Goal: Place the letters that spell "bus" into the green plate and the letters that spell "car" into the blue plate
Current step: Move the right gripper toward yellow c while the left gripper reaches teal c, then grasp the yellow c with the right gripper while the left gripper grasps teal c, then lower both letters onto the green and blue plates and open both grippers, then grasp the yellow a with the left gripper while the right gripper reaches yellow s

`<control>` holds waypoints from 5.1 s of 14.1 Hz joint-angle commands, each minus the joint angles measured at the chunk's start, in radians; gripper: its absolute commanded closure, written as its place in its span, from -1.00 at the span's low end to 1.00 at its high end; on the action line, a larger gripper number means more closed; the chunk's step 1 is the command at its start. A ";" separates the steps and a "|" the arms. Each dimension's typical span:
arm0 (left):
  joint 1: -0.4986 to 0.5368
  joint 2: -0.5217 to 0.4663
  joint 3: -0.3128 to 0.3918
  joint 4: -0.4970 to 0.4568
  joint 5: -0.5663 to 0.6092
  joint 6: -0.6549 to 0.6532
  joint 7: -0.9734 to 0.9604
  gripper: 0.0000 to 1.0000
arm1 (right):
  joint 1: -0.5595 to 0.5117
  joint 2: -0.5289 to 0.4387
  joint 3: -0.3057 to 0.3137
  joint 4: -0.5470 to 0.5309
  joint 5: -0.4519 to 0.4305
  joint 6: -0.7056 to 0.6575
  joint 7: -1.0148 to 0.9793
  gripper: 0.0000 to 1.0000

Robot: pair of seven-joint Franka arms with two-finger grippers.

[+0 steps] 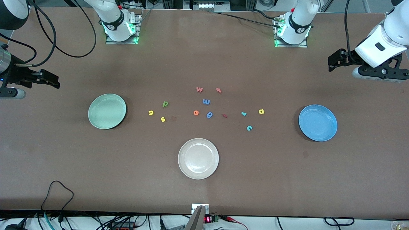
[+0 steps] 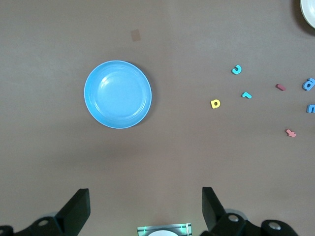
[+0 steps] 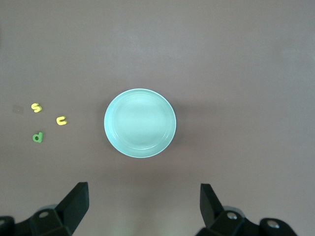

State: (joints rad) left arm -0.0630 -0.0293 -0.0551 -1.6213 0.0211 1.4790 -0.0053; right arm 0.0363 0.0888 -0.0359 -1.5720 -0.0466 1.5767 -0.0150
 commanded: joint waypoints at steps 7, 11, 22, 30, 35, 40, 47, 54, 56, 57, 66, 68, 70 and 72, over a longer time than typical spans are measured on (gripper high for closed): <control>0.012 0.019 0.000 0.029 -0.020 -0.026 -0.013 -1.00 | 0.089 0.058 -0.004 0.032 0.013 -0.030 -0.011 -1.00; -0.031 0.120 -0.003 0.044 -0.020 -0.175 -0.010 -1.00 | 0.139 0.146 -0.002 0.007 0.037 -0.029 0.009 -1.00; -0.181 0.506 -0.037 0.023 -0.070 0.367 -0.380 -1.00 | 0.315 0.276 0.004 -0.350 0.088 0.570 0.211 -1.00; -0.268 0.635 -0.034 -0.157 -0.043 0.868 -0.415 -0.61 | 0.387 0.356 0.034 -0.398 0.076 0.718 0.185 -0.37; -0.301 0.700 -0.034 -0.149 0.000 0.971 -0.418 -0.29 | 0.381 0.400 0.039 -0.468 0.071 0.868 0.121 -0.37; -0.301 0.724 -0.035 -0.149 0.049 0.994 -0.417 -0.04 | 0.384 0.436 0.039 -0.465 0.071 0.902 0.125 -0.37; -0.294 0.715 -0.034 -0.140 0.145 0.974 -0.420 0.74 | 0.387 0.465 0.039 -0.464 0.071 0.950 0.124 -0.12; -0.193 0.605 0.009 -0.029 0.228 0.450 -0.208 0.74 | 0.381 0.462 0.039 -0.457 0.073 0.947 0.121 0.75; -0.132 0.598 0.009 -0.040 0.286 0.410 -0.167 0.74 | 0.379 0.460 0.037 -0.457 0.073 0.945 0.119 0.92; -0.086 0.600 0.009 -0.043 0.296 0.394 -0.159 0.74 | 0.379 0.456 0.037 -0.457 0.073 0.944 0.119 1.00; 0.091 0.583 -0.008 -0.244 0.312 0.662 -0.041 -0.90 | 0.110 0.233 0.036 -0.473 0.066 0.695 -0.064 1.00; 0.077 0.551 -0.017 -0.242 0.312 0.646 -0.041 -1.00 | 0.033 0.252 0.036 -0.513 0.066 0.715 -0.144 1.00; 0.078 0.517 -0.073 -0.221 0.300 0.582 -0.045 -1.00 | 0.005 0.281 0.034 -0.539 0.066 0.749 -0.154 0.97; 0.081 0.505 -0.165 -0.210 0.295 0.531 -0.073 -1.00 | -0.004 0.298 0.034 -0.540 0.066 0.753 -0.154 0.32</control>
State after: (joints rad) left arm 0.0155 0.5167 -0.1409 -1.8271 0.3141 2.0656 -0.0565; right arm 0.0378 0.3739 -0.0185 -2.1050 0.0261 2.3131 -0.1677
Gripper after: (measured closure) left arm 0.128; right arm 0.727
